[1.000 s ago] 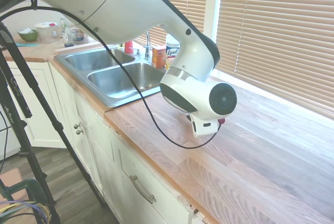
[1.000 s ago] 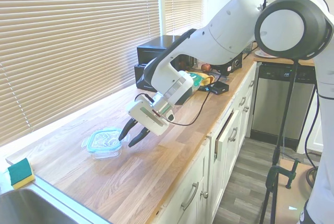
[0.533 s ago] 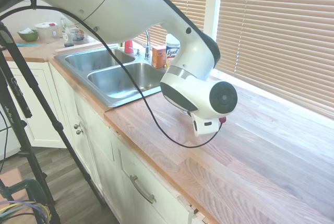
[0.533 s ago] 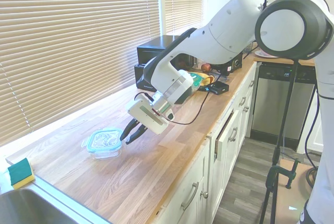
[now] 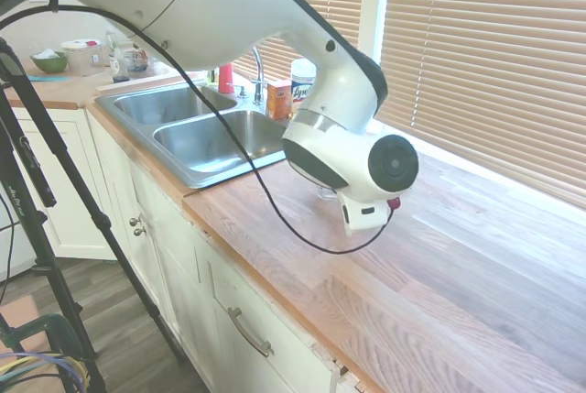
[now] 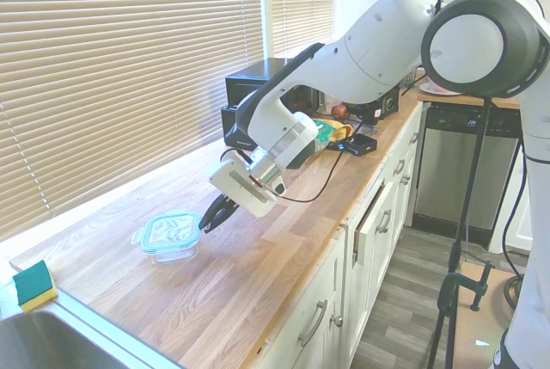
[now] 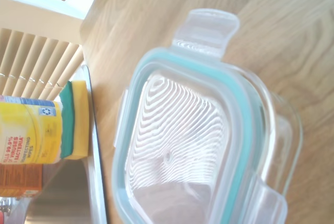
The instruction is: Uncover the lid of the food container
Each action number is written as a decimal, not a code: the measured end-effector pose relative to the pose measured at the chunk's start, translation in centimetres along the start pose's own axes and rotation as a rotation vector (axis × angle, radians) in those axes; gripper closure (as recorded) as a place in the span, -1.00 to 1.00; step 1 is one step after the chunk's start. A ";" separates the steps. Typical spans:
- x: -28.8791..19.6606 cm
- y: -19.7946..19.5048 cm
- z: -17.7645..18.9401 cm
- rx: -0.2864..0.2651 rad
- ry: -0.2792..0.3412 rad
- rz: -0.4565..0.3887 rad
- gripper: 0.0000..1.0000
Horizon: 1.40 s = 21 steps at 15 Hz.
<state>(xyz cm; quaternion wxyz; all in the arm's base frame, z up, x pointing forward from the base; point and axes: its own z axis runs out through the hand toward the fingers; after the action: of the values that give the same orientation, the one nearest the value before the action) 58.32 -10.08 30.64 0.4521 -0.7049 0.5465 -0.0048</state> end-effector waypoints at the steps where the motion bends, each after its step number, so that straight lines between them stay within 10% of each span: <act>1: -0.6 -0.6 -0.2 0.005 0.005 -0.017 1.00; 15: -15.7 -8.2 1.3 -0.022 0.051 -0.234 1.00; 21: -18.1 -6.9 -3.9 -0.017 0.087 -0.293 1.00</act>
<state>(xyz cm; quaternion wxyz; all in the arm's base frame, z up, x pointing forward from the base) 54.41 1.44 46.22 0.4163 -0.7801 0.4569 -0.0967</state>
